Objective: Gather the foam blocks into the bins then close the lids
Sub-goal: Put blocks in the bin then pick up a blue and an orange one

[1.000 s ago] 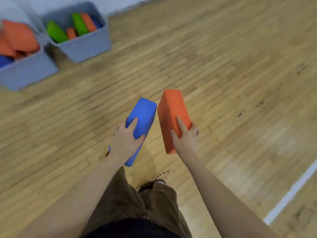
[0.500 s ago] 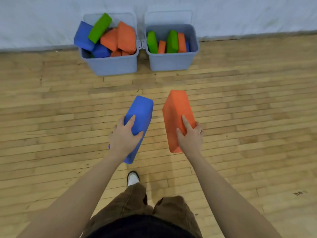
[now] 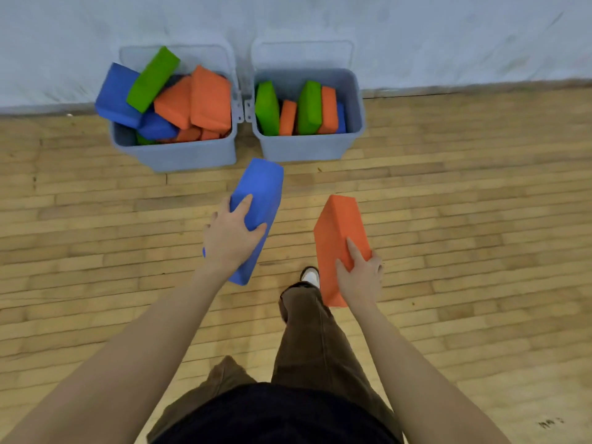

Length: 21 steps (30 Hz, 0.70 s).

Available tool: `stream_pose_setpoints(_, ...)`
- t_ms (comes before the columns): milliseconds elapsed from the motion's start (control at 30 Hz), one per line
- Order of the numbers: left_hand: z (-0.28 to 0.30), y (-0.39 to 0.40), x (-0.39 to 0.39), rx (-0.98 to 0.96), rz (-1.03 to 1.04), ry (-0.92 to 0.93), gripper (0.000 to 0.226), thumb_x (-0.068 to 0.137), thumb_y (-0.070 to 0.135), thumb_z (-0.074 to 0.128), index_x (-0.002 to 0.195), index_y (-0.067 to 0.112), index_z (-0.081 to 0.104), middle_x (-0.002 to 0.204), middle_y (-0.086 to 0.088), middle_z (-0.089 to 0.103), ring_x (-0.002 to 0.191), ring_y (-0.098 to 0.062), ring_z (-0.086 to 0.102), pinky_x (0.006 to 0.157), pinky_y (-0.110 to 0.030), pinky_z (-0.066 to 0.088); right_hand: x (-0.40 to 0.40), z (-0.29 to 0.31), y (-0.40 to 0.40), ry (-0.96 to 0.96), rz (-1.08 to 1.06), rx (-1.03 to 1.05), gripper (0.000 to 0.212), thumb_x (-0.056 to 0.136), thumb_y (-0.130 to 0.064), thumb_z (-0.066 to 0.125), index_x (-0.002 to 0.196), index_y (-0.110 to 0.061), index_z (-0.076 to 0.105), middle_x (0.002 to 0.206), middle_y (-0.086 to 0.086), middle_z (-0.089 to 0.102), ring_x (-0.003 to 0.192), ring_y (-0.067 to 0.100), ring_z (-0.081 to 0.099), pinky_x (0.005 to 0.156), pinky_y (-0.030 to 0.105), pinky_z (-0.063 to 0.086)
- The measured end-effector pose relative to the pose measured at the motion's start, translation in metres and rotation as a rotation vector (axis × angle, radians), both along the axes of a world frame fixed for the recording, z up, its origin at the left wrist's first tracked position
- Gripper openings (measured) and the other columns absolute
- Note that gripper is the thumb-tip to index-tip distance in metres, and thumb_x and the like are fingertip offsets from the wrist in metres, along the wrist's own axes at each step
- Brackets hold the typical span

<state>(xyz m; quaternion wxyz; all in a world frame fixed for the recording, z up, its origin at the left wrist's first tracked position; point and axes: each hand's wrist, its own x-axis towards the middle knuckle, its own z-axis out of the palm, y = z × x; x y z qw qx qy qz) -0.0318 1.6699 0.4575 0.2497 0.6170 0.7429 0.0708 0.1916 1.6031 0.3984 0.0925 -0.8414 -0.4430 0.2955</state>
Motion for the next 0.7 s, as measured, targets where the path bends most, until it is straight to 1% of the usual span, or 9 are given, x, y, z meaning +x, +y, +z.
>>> stream_pose_setpoints(67,0.001,0.038,0.017,-0.009,0.057,-0.016,0.062,0.086,0.042,0.057,0.142,0.028,0.035,0.150,-0.010,0.027,0.128,-0.033,0.038,0.100,-0.046,0.038,0.021,0.006,0.052,-0.001,0.042,-0.010,0.052,0.093,-0.042,0.049,0.143,-0.042,0.034,0.148,0.014,0.024,0.129,0.037,0.027,0.107,0.051,0.030)
stream_pose_setpoints(167,0.001,0.089,0.037,-0.010,0.116,-0.028,0.063,0.087,0.042,0.058,0.143,0.029,0.035,0.151,-0.011,0.025,0.132,-0.033,0.033,0.103,-0.048,0.036,0.044,0.016,0.128,-0.026,0.134,0.027,0.052,0.093,-0.041,0.050,0.142,-0.042,0.033,0.146,0.014,0.025,0.128,0.037,0.028,0.107,0.051,0.031)
stream_pose_setpoints(300,-0.006,0.144,0.052,-0.022,0.164,-0.037,0.064,0.087,0.044,0.058,0.144,0.030,0.033,0.150,-0.011,0.025,0.133,-0.032,0.033,0.101,-0.050,0.039,0.058,0.024,0.214,-0.017,0.198,0.069,0.052,0.091,-0.040,0.052,0.141,-0.044,0.035,0.146,0.013,0.025,0.126,0.036,0.028,0.105,0.051,0.032)
stream_pose_setpoints(400,-0.015,0.185,0.056,-0.055,0.215,-0.055,0.064,0.087,0.044,0.058,0.144,0.030,0.033,0.150,-0.010,0.024,0.131,-0.032,0.035,0.098,-0.049,0.041,0.060,0.024,0.274,-0.017,0.227,0.080,0.052,0.091,-0.039,0.053,0.140,-0.044,0.037,0.146,0.015,0.026,0.125,0.037,0.029,0.105,0.051,0.032)
stream_pose_setpoints(600,-0.041,0.285,0.057,-0.117,0.272,-0.085,0.064,0.088,0.043,0.057,0.145,0.032,0.030,0.151,-0.011,0.022,0.131,-0.034,0.033,0.101,-0.049,0.039,0.064,0.011,0.389,-0.012,0.286,0.077,0.052,0.092,-0.041,0.051,0.141,-0.043,0.035,0.147,0.014,0.024,0.128,0.038,0.028,0.106,0.051,0.032)
stream_pose_setpoints(700,-0.049,0.349,0.056,-0.140,0.273,-0.095,0.063,0.087,0.043,0.057,0.144,0.032,0.031,0.152,-0.010,0.021,0.130,-0.035,0.035,0.099,-0.048,0.040,0.065,0.004,0.450,-0.035,0.260,0.058,0.052,0.092,-0.040,0.052,0.141,-0.042,0.035,0.146,0.014,0.025,0.128,0.038,0.027,0.106,0.053,0.032)
